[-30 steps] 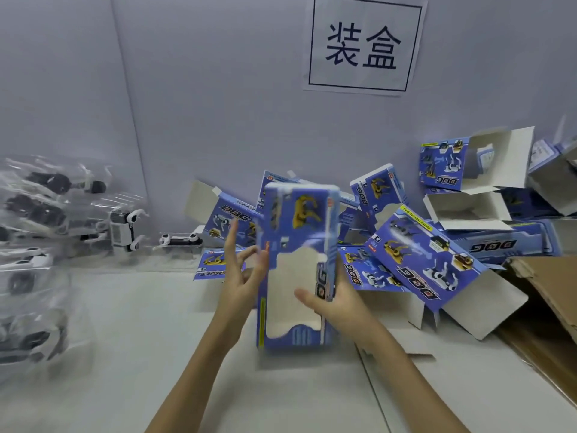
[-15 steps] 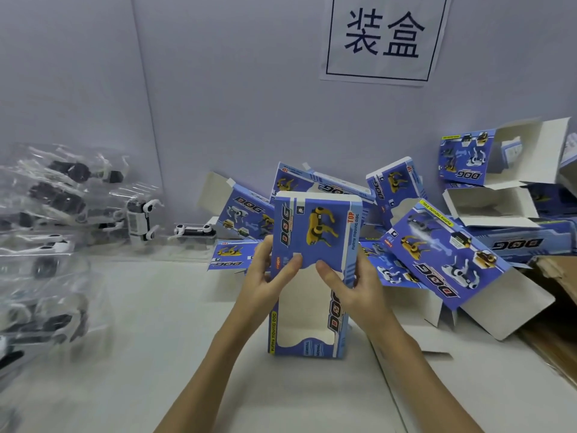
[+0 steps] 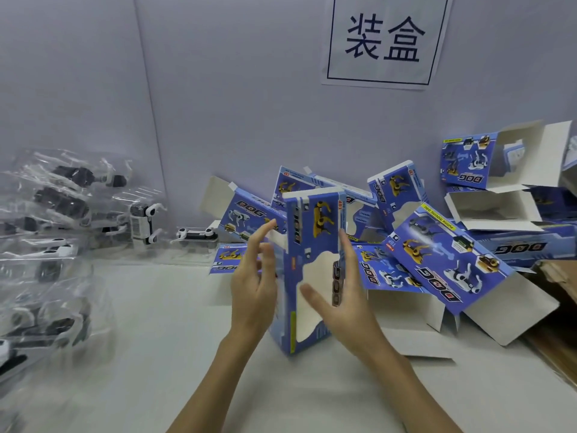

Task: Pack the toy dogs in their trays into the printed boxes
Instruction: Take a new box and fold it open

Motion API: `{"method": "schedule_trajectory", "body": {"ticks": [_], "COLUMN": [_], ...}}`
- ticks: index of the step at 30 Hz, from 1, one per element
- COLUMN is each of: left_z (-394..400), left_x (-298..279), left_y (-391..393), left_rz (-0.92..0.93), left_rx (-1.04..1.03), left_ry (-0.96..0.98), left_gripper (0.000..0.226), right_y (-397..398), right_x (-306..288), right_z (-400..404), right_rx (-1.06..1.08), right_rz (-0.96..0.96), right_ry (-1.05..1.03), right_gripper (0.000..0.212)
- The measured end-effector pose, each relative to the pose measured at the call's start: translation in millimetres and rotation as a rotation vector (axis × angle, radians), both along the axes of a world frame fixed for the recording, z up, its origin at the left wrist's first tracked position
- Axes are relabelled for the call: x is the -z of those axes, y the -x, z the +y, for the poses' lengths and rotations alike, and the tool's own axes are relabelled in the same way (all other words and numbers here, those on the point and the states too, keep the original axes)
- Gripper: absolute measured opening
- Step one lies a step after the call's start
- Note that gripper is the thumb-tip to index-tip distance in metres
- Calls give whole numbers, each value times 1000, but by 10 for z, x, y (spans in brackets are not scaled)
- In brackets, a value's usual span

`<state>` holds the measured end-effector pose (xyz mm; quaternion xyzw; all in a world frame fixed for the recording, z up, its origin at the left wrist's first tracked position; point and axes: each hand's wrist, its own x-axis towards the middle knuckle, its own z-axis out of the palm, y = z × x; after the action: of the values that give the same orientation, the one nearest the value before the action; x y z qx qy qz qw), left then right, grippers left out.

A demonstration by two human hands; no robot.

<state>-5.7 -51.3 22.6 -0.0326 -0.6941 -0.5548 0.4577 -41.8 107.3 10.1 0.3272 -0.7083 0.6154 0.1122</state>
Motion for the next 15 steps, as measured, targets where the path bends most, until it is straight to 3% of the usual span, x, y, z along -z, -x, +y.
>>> {"method": "schedule_trajectory", "body": {"ticks": [2,4,7,9,12,15], "left_z": [-68,-129,-199,-186,-155,-130], "left_x": [-2,-18,-31,-32,10,21], "left_y": [1,0,16,5,8,22], "left_rz": [47,36,-148,-328,-450,-314], "left_rx": [-34,55,289,453,628,647], "left_ry": [-17,-54,-121,-237,-379,-440], "left_gripper": [40,30,51,72,101,95], "right_y": [-61,-38,16,34,80,113], "right_x": [-19,-60,-105,-107,-73,-87], "right_z": [-73,-78,63,150,169,122], "right_rx": [37,-5,-352,-465,-359,-247], "right_rz": [-20,-85,-395,-603,-596,-464], "right_ry": [-58,16,277,422,400,331], "right_gripper": [128,124,79,55,43,42]}}
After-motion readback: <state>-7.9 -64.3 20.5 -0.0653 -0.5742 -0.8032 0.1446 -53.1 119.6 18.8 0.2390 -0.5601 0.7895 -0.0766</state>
